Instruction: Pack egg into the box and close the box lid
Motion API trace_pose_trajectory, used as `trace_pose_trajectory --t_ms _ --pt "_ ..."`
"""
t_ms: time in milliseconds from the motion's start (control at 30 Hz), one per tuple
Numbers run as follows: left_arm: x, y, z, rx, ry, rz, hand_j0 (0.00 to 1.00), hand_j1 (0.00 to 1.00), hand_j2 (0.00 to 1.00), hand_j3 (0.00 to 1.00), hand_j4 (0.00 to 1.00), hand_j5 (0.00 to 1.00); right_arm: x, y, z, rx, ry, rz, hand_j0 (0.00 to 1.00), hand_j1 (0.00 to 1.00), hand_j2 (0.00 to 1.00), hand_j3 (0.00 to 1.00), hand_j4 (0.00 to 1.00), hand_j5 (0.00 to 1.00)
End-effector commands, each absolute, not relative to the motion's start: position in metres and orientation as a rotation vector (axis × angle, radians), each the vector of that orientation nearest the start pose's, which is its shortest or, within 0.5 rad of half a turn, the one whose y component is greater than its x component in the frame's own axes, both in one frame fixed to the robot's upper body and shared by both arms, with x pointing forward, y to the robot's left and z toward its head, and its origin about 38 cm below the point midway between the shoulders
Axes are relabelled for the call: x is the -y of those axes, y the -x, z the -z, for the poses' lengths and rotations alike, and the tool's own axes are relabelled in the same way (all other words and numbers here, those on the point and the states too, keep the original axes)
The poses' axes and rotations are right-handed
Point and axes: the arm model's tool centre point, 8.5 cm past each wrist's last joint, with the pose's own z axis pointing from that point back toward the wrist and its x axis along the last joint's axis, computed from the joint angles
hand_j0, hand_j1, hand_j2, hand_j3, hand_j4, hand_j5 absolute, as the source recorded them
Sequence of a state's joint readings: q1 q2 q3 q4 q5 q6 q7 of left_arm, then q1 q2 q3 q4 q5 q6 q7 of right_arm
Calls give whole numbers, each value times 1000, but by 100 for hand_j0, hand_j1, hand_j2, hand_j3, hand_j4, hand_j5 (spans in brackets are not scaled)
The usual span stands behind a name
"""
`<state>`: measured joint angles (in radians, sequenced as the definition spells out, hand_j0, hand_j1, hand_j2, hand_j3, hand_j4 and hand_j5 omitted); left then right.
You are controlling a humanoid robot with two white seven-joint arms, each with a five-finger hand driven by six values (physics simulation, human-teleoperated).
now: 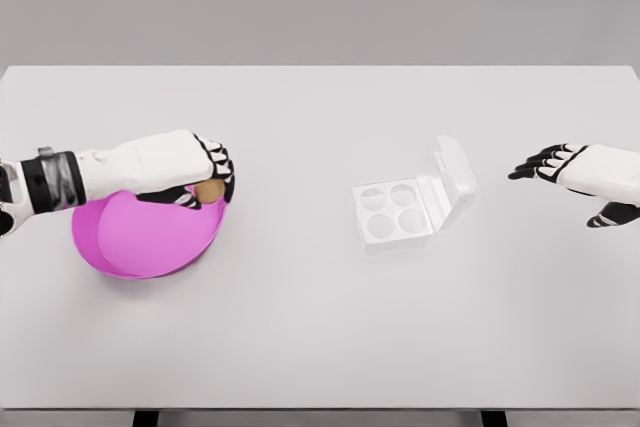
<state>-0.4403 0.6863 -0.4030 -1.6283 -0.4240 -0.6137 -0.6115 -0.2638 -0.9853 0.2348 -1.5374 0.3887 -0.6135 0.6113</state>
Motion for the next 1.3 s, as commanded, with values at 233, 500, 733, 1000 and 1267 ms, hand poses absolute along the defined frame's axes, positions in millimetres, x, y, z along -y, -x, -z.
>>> trace_pose_trajectory --t_ms 233,500,733,1000,1267 --pt "-227 -399 -201 1660 -256 2055 42 42 42 42 42 42 402 -375 -208 1195 471 -2008 100 100 100 100 100 100" --pt "-197 -401 -202 1742 -223 2029 41 41 41 41 41 41 401 -375 -204 1189 461 -2011 100 100 100 100 100 100" --pt "-176 -402 -200 1782 -211 2019 42 42 42 42 42 42 400 -374 -203 1187 457 -2015 100 100 100 100 100 100" --pt "-151 -403 -196 1820 -194 2001 41 41 41 41 41 41 399 -374 -204 1191 459 -2018 100 100 100 100 100 100" --pt "-127 -403 -193 1854 -170 1983 41 41 41 41 41 41 398 -373 -203 1190 452 -2022 100 100 100 100 100 100"
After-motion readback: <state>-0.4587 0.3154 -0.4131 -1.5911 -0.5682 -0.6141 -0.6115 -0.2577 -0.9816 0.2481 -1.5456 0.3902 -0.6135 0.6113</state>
